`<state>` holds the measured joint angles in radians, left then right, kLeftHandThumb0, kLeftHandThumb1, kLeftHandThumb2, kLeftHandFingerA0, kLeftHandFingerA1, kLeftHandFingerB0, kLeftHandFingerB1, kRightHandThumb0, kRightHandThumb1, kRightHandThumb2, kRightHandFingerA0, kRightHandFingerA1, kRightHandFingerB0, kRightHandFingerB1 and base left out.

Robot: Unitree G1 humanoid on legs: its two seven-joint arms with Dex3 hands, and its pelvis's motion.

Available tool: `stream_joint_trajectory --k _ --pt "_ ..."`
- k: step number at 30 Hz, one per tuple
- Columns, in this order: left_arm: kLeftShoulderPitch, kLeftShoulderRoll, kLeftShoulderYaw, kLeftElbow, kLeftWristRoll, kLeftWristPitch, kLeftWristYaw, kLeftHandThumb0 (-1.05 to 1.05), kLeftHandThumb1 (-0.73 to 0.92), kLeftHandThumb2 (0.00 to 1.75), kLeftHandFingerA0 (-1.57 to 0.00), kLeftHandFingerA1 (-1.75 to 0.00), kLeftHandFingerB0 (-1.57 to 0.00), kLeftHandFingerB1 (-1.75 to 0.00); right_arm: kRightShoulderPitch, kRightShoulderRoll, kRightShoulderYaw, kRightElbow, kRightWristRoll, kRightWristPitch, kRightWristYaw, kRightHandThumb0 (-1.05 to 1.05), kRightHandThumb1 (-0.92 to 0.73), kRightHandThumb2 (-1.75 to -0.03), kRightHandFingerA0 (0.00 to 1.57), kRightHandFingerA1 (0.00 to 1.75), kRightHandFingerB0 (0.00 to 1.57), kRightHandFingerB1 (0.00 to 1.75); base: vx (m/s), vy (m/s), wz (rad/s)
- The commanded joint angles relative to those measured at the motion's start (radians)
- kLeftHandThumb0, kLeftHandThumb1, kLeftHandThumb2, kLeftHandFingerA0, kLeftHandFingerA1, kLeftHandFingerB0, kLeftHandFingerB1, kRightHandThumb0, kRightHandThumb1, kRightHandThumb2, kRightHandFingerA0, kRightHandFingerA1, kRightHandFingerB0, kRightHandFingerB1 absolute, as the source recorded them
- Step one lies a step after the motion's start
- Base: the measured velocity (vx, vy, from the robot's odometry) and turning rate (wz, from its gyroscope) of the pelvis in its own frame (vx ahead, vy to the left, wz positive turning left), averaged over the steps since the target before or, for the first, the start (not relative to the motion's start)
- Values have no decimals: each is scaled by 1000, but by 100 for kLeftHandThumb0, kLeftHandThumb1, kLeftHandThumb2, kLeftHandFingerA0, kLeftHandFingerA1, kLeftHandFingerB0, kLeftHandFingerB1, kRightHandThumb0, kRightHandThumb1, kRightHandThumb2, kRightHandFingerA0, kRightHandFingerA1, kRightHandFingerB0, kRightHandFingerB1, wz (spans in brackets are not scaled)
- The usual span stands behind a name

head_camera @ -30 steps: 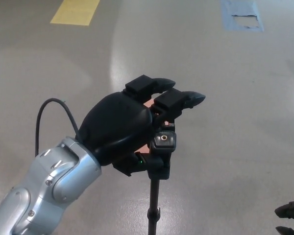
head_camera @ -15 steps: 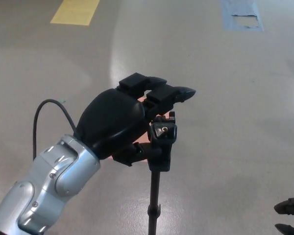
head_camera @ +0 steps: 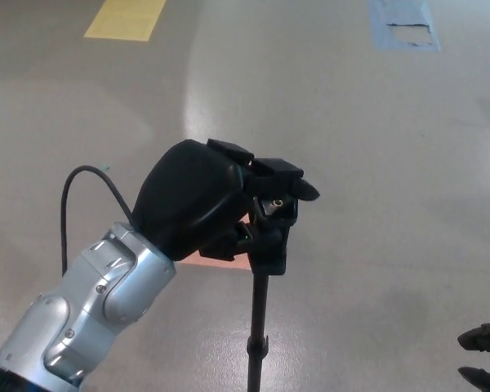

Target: The robot uses its left hand to grab the top of a phone stand kept on the floor and rotates it anti-clockwise

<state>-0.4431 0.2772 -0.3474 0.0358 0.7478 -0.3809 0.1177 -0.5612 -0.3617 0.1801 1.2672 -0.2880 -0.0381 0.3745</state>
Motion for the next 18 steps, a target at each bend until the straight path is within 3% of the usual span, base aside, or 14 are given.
stream_joint_trajectory --k 1,3,4,14,15,16,17,18 --pt "-21 -1 -4 13 36 -32 65 -29 59 59 -89 -130 -93 -50 -18 -9 -8 6 4 11 2 -47 -65 -82 28 47 7 32 0 0 0" --pt "-24 -1 -4 19 37 -35 73 -29 59 59 -89 -130 -93 -50 -21 -10 -3 6 -3 7 1 -47 -65 -82 28 47 7 32 0 0 0" --pt "-27 0 -2 20 36 -35 72 -31 58 59 -93 -126 -94 -51 -25 -9 -3 6 -3 10 1 -40 -78 -65 34 40 11 24 0 0 0" --pt "-33 -8 8 32 -17 -39 45 -24 62 60 -93 -125 -92 -52 -47 -6 3 11 -8 23 -4 -40 -79 -65 37 40 12 25 0 0 0" --pt "-24 -27 17 30 -82 -26 7 -18 67 60 -102 -92 -93 -53 -48 -6 1 11 -6 22 -2 -47 -66 -80 28 46 6 33 0 0 0" --pt "-11 -53 29 28 -178 -10 -47 -17 69 61 -103 -90 -92 -53 -49 -6 0 12 -4 20 -1 -40 -78 -65 35 40 12 25 0 0 0" --pt "-8 -60 33 28 -208 -6 -65 -17 69 61 -103 -90 -92 -53 -50 -6 0 11 -4 20 -1 -40 -78 -65 35 40 12 25 0 0 0" --pt "-4 -71 39 31 -260 -1 -93 -16 70 61 -106 -76 -92 -54 -52 -6 1 11 -6 19 -1 -40 -79 -65 36 40 12 25 0 0 0"
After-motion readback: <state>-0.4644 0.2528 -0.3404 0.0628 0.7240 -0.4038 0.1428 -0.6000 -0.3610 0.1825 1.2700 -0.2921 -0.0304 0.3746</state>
